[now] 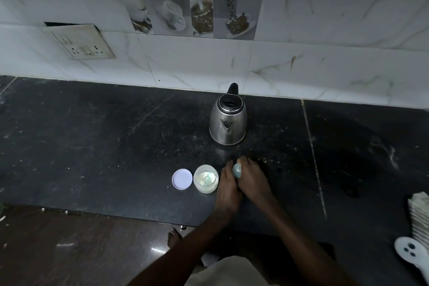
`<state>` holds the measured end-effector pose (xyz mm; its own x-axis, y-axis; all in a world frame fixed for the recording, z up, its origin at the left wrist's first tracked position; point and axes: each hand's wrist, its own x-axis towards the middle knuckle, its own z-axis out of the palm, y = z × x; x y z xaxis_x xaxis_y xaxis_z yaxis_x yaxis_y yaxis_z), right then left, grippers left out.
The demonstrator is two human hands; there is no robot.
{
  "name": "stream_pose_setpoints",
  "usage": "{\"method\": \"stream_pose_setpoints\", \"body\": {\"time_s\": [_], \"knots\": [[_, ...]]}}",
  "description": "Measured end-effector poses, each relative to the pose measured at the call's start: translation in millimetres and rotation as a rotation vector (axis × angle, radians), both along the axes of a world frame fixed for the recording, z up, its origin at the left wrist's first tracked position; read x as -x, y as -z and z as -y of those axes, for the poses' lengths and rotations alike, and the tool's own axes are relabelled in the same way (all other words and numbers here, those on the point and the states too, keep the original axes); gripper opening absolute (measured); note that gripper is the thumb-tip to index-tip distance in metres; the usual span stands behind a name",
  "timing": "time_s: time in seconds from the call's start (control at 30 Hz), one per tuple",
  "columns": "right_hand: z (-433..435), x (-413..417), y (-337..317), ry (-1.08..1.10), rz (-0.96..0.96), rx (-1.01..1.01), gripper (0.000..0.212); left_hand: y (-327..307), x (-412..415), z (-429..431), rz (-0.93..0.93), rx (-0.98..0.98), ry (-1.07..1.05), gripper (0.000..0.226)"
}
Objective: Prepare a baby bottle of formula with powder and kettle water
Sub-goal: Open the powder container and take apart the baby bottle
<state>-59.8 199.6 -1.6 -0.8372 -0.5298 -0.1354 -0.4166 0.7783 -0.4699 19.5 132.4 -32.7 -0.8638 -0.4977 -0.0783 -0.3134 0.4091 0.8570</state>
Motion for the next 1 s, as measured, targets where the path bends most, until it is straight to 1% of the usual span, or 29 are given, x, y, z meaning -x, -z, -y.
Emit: {"method": "stream_pose_setpoints", "body": {"time_s": [0.13, 0.23, 0.33, 0.4, 0.47, 0.67, 0.73, 0.8, 0.9, 0.97, 1.0], "knots": [[-7, -15, 4, 0.003, 0.025, -0.013, 0.031, 5, -8, 1, -0.027, -0.001, -0.012, 0.058], [-12, -19, 3, 0.0, 0.061, -0.004, 0.042, 5, -11, 3, -0.049, -0.002, 0.002, 0.053], [-15, -17, -4, -0.002, 0.029, -0.066, 0.053, 5, -10, 8, -0.065, 0.003, 0.017, 0.051], [-16, -16, -8, -0.008, -0.023, -0.084, 0.05, 6, -9, 11, -0.066, -0.008, 0.012, 0.049], [-17, -14, -10, -0.025, -0.033, -0.063, 0.046, 7, -8, 14, -0.074, -0.005, 0.016, 0.047], [-23, -5, -2, -0.141, -0.042, 0.047, 0.041, 9, -7, 19, -0.068, 0.026, 0.038, 0.045], [-26, 0, -3, -0.205, -0.031, 0.064, 0.045, 10, -7, 19, -0.058, 0.014, 0.038, 0.045], [-29, 7, -6, -0.272, -0.02, 0.075, 0.055, 10, -8, 21, -0.052, 0.009, 0.045, 0.048], [-35, 19, -7, -0.404, -0.004, 0.06, 0.065, 10, -8, 20, -0.027, 0.011, 0.066, 0.053], [-35, 18, -14, -0.412, 0.038, 0.038, 0.068, 9, -8, 19, -0.021, 0.01, 0.062, 0.054], [-33, 13, -21, -0.373, 0.047, 0.004, 0.067, 9, -8, 19, -0.03, 0.01, 0.057, 0.053]]}}
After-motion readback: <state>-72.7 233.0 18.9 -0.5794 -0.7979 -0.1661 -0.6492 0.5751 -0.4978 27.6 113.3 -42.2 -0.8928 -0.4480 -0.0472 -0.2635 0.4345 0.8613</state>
